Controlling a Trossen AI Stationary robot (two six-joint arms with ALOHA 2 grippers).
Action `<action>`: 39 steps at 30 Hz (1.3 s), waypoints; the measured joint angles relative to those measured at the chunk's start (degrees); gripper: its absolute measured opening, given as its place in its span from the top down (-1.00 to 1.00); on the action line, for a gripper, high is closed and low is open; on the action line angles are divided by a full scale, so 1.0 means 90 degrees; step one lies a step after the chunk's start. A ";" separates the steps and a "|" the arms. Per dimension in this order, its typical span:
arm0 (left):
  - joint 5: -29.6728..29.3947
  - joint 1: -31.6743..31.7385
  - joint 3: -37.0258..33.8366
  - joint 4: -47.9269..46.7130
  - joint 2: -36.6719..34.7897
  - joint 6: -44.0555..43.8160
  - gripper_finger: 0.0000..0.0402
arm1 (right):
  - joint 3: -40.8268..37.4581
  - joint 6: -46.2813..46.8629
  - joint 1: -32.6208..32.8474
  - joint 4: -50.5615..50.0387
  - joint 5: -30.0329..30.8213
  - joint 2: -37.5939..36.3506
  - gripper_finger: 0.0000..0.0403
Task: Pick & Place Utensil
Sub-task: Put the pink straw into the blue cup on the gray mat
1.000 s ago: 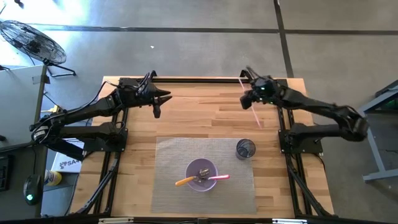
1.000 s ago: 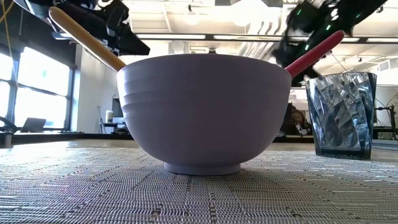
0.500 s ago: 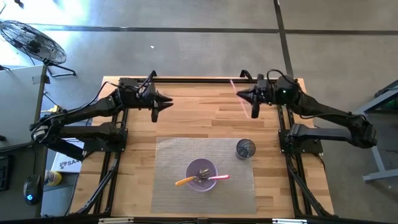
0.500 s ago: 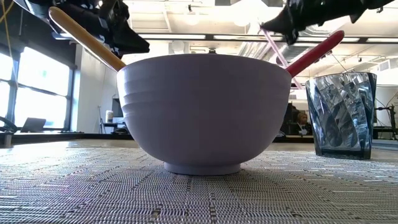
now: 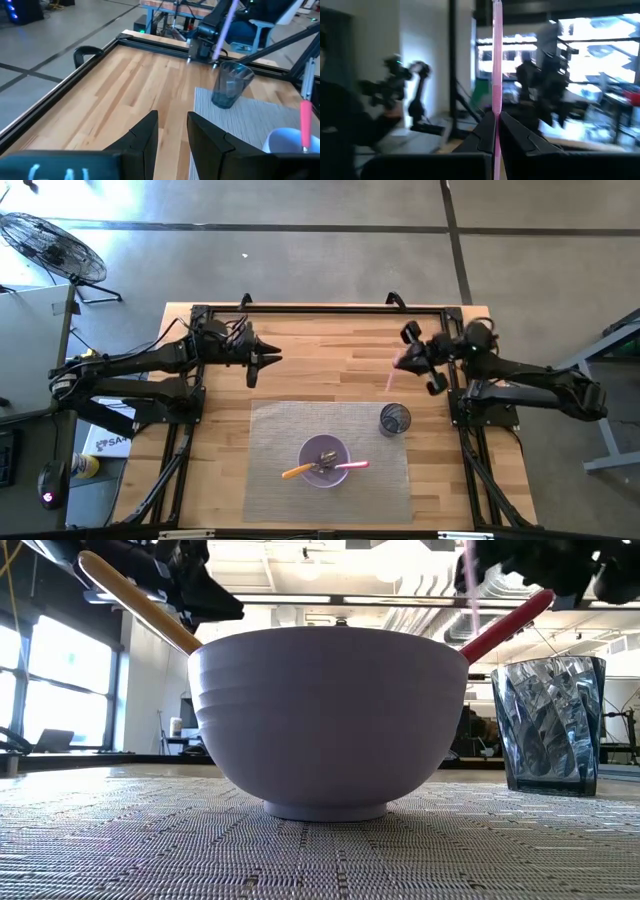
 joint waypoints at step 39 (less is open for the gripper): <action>-0.0462 -0.0234 0.0005 0.2594 0.1610 0.0186 0.50 | -0.1873 0.0567 0.1802 0.0807 0.0122 -0.0325 0.43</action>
